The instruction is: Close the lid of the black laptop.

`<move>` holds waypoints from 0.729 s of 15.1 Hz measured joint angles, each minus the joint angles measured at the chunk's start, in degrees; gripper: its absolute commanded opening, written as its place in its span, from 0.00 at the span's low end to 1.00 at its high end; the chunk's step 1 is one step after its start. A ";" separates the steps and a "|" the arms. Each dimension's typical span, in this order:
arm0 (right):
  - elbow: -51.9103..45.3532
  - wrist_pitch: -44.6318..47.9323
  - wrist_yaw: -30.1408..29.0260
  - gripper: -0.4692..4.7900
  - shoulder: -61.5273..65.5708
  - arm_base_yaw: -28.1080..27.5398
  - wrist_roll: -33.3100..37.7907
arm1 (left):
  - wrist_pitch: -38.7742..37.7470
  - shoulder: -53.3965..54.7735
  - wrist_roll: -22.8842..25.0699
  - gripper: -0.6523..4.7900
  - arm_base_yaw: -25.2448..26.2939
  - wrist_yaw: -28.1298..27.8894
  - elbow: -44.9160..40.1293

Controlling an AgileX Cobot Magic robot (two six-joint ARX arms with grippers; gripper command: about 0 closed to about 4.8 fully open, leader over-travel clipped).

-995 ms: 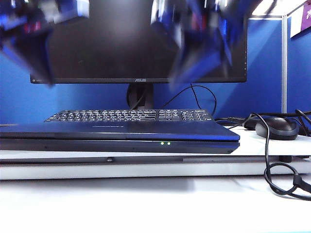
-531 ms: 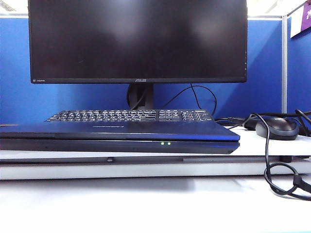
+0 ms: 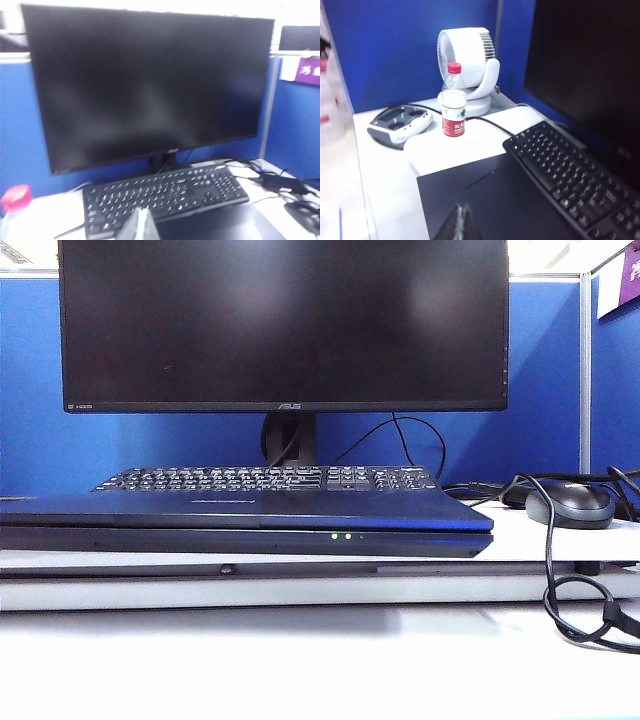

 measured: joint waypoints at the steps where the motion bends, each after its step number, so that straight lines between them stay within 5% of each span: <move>1: -4.31 3.52 1.49 0.09 -2.34 0.00 2.64 | -0.92 -3.08 -1.22 0.11 0.00 -0.17 -1.44; 4: -15.96 15.10 9.16 0.09 -11.43 0.02 8.04 | -0.70 -9.44 -5.14 0.11 -0.02 -0.31 -6.71; 6: -21.84 18.10 19.45 0.09 -18.60 0.00 8.72 | -2.45 -10.19 -8.55 0.11 -0.02 -0.09 -10.03; 8: -28.09 17.90 31.36 0.09 -30.18 0.00 11.30 | -1.66 -10.21 -9.11 0.11 -0.02 1.86 -13.42; 11: -34.73 12.70 41.62 0.09 -47.50 0.00 12.09 | 0.17 -10.23 -9.14 0.11 -0.02 2.47 -16.46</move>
